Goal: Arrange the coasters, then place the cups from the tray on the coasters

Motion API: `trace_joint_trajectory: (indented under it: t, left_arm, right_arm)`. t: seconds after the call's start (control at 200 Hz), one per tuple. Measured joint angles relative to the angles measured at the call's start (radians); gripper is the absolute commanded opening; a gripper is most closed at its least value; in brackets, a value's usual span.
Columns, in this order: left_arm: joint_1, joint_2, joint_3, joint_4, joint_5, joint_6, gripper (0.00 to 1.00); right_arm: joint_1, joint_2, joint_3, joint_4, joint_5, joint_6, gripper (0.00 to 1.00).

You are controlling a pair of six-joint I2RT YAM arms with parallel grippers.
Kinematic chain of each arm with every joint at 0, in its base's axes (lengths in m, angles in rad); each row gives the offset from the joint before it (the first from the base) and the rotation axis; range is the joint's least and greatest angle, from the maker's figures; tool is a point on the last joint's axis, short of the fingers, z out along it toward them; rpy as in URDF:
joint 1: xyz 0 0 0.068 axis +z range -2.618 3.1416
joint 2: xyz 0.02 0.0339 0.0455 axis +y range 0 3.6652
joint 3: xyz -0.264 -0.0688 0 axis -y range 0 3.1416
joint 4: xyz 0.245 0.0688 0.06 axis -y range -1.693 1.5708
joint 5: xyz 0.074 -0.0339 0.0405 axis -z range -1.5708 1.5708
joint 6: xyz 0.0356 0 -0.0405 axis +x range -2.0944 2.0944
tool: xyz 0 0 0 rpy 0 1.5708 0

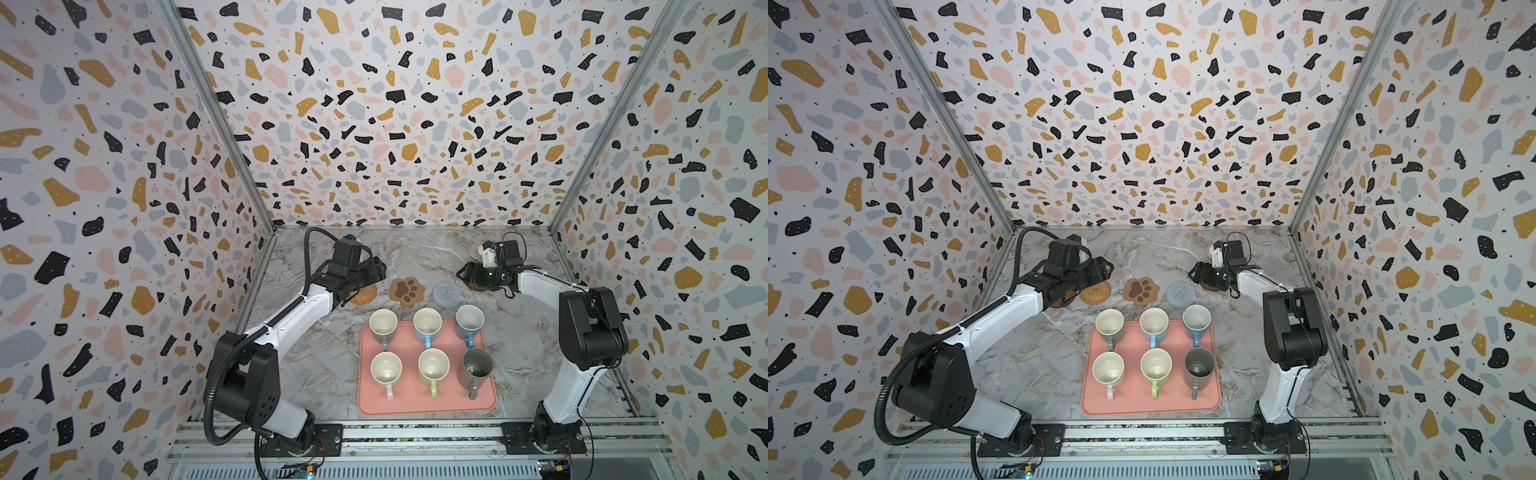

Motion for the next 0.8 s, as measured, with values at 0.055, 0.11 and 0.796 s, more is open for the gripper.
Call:
trace_joint_trajectory:
  t: [0.055,0.11,0.796]
  left_arm:
    - [0.000,-0.005,-0.008,0.002,0.000,-0.005,0.71]
    - [0.000,-0.008,-0.018,0.001,0.000,-0.008,0.71]
    - [0.000,-0.057,-0.073,0.002,-0.011,-0.032,0.71]
  right_arm:
    - [-0.007,0.007,0.040,-0.017,0.018,-0.018,0.82]
    - [-0.014,0.023,0.084,-0.037,0.038,-0.036,0.82]
    - [-0.004,0.225,0.207,-0.186,0.196,-0.175,0.82]
